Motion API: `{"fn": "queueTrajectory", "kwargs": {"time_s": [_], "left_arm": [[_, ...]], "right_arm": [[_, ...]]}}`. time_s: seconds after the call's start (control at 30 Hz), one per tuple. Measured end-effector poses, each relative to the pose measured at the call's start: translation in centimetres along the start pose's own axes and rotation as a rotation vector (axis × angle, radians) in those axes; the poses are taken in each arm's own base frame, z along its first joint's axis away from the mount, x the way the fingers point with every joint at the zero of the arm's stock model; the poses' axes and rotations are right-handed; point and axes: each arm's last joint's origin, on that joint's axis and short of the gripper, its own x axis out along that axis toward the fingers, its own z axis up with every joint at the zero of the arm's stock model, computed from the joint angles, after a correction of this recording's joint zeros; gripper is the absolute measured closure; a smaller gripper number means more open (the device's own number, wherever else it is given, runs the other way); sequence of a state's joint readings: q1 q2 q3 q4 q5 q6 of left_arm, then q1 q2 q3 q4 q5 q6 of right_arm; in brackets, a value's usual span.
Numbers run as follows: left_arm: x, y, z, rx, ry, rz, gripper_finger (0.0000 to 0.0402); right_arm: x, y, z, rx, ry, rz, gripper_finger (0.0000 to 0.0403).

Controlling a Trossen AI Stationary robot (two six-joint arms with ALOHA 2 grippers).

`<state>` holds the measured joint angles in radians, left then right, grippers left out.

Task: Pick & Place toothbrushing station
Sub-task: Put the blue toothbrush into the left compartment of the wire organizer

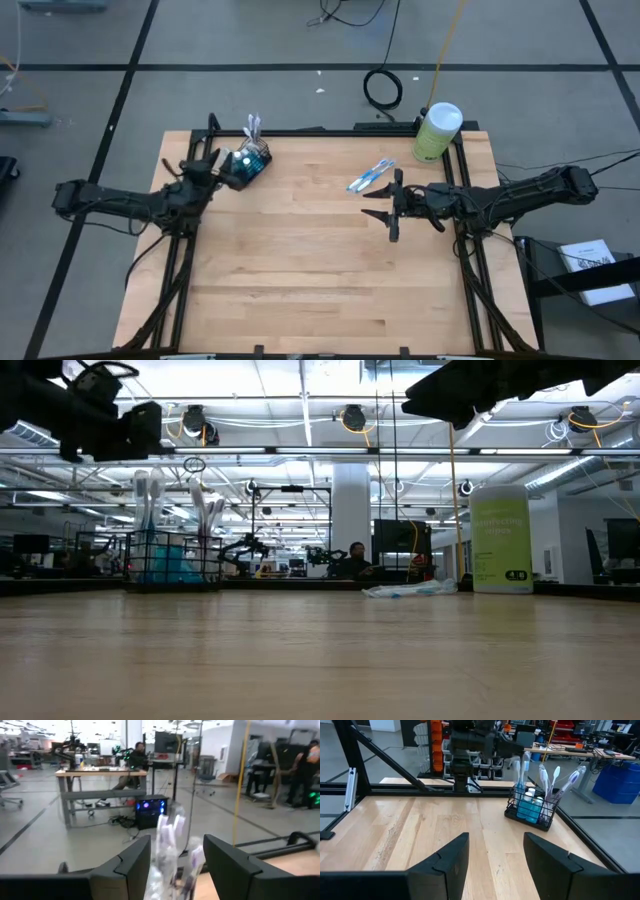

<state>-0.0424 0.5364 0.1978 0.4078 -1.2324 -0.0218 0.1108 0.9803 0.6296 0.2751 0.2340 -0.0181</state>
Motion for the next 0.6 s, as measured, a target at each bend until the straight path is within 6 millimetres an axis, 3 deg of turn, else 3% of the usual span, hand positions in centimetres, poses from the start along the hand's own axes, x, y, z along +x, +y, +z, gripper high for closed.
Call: {"fn": "queueTrajectory", "kwargs": {"time_s": [0.5,0.6], "left_arm": [[-2.8,0.0,4.3,-0.078,-0.160,-0.199,0.0215],[-3.2,-0.1,4.6,-0.098,-0.182,-0.273,0.0215]], "right_arm": [[0.0,0.0,-0.5,-0.011,0.051,-0.001,0.0220],[0.5,-0.2,-1.5,0.030,0.079,-0.110,0.0220]]}}
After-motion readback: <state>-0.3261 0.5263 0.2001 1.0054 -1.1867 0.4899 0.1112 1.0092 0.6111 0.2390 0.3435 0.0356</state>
